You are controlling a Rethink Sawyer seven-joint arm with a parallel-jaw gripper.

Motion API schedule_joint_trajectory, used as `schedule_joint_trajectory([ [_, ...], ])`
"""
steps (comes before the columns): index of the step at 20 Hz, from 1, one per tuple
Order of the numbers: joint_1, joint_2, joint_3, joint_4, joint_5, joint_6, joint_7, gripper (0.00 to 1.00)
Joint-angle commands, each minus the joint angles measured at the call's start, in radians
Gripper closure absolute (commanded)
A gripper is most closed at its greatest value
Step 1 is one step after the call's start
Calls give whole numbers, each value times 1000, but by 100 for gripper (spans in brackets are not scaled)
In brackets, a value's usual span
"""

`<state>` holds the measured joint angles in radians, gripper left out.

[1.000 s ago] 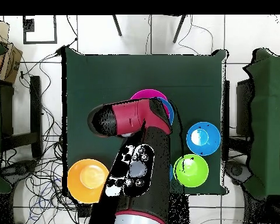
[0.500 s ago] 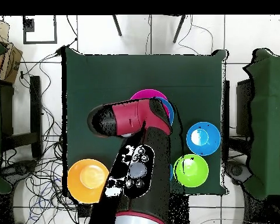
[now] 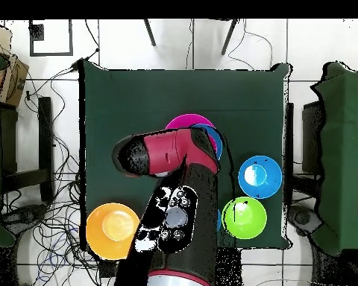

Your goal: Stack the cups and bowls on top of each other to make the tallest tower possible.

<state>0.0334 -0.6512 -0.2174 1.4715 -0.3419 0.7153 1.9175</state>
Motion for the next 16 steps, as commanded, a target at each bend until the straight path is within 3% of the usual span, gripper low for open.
schedule_joint_trajectory([
  [1, 10, 15, 74, 80, -58, -17, -20, 100],
  [16, 3, 19, 79, 96, -58, -40, -15, 100],
])
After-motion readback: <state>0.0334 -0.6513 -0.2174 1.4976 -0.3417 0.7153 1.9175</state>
